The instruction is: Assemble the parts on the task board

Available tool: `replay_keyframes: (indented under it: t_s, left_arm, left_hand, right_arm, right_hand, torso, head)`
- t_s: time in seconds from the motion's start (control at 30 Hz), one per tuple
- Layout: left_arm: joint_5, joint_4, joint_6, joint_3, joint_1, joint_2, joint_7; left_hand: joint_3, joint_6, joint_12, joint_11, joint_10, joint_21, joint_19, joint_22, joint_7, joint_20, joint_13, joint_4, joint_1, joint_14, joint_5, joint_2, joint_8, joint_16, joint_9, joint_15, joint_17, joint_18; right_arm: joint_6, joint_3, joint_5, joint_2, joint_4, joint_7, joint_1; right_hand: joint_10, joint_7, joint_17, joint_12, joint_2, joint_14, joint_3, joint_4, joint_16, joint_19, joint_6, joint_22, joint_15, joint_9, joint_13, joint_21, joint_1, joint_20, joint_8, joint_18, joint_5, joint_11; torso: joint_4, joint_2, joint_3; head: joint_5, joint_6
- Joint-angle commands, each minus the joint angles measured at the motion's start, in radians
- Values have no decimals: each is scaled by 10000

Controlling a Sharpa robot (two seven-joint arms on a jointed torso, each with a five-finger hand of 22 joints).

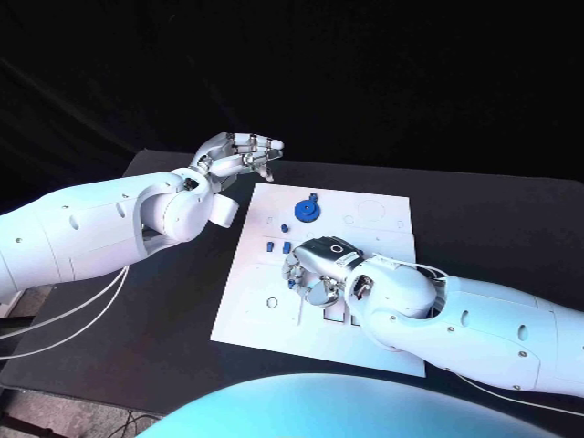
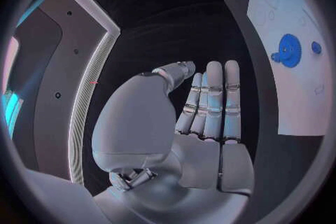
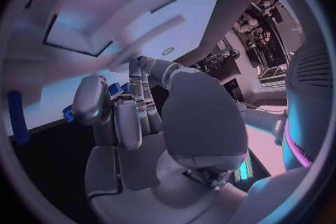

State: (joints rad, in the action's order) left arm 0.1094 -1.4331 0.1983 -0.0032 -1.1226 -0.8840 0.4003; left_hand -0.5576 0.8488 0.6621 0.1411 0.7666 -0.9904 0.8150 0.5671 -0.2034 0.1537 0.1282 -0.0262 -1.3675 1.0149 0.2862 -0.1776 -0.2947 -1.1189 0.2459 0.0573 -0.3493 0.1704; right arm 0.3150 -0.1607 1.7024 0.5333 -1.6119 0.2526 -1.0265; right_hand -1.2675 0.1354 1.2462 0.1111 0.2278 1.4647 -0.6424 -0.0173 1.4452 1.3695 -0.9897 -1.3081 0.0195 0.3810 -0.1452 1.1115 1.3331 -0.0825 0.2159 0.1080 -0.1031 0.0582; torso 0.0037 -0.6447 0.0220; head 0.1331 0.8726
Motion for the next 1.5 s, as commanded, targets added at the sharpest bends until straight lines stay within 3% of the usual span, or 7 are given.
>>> replay_keyframes:
  t_s: [0.03,0.6,0.73,0.77,0.83,0.93,1.5]
  left_arm:
    - [37,-25,-197,7,-8,3,4]
    - [38,-2,-242,5,-5,-60,-14]
    - [38,11,-268,3,-4,-58,-18]
    - [38,13,-276,3,-4,-57,-18]
    - [38,16,-286,2,-4,-54,-18]
    - [38,18,-299,2,-3,-51,-17]
    - [41,21,-307,0,-3,-55,-48]
  left_hand:
    - [18,-77,-67,27,-76,17,0,11,20,50,-16,53,-68,3,51,-43,32,63,-16,78,16,130]
    - [19,-82,-84,32,-99,17,-4,11,18,54,-31,56,-71,-1,50,-38,32,65,-19,83,17,130]
    - [19,-82,-84,32,-99,17,-4,11,18,54,-31,56,-71,-1,50,-38,32,65,-19,83,17,130]
    - [19,-82,-84,32,-99,17,-4,11,18,54,-31,56,-71,-1,50,-38,32,65,-19,83,17,130]
    - [19,-82,-84,32,-99,17,-4,11,18,54,-31,56,-71,-1,50,-38,32,65,-19,83,17,130]
    - [19,-82,-84,32,-99,17,-4,11,18,54,-31,56,-71,-1,50,-38,32,65,-19,83,17,130]
    - [24,-85,-91,35,-106,14,-5,12,17,58,-43,58,-71,2,49,-34,30,60,-22,86,15,131]
  right_arm:
    - [203,-8,26,107,-113,122,12]
    - [700,91,-342,2227,-1843,303,-735]
    - [211,114,-668,2814,-1931,386,-1171]
    - [84,117,-717,2931,-1900,394,-1248]
    - [-92,120,-775,3076,-1813,391,-1337]
    - [-314,121,-821,3211,-1628,362,-1425]
    - [-751,102,-844,2927,-949,120,-1308]
  right_hand:
    - [38,6,-20,65,137,468,78,-15,33,13,86,-338,-70,-18,-18,-59,-12,-80,-71,-102,-44,59]
    - [603,34,-138,-93,634,433,890,-236,7,-15,318,-232,-153,-47,29,-314,-556,-143,-271,-81,-260,169]
    - [1355,131,-393,-252,434,366,2441,-373,-90,-271,602,186,-270,-134,232,-1164,-298,-244,-567,59,-312,278]
    - [1647,202,-491,-172,-44,337,3809,-618,-125,-334,687,373,-451,-174,335,-1523,259,-310,-716,127,-402,403]
    - [2389,131,-594,-44,-277,318,5997,-1587,-139,-487,1063,728,-436,-271,625,-2217,1183,-407,-1016,190,-439,471]
    - [2799,128,-680,134,-42,291,6649,-2755,-152,-517,1328,898,-475,-379,773,-2550,1950,-434,-1224,239,-458,552]
    - [2563,188,-906,531,-555,249,6182,-2714,-239,-378,837,927,-404,-418,767,-2598,2386,-384,-1064,238,-395,460]
  torso:
    - [1,1,8]
    - [-30,23,0]
    - [-53,33,-5]
    - [-47,29,-8]
    - [-48,31,-11]
    - [-45,21,-6]
    - [-27,13,-14]
  head:
    - [1,-2]
    - [-99,-114]
    - [-181,-176]
    - [-210,-193]
    - [-240,-220]
    - [-263,-241]
    - [-274,-201]
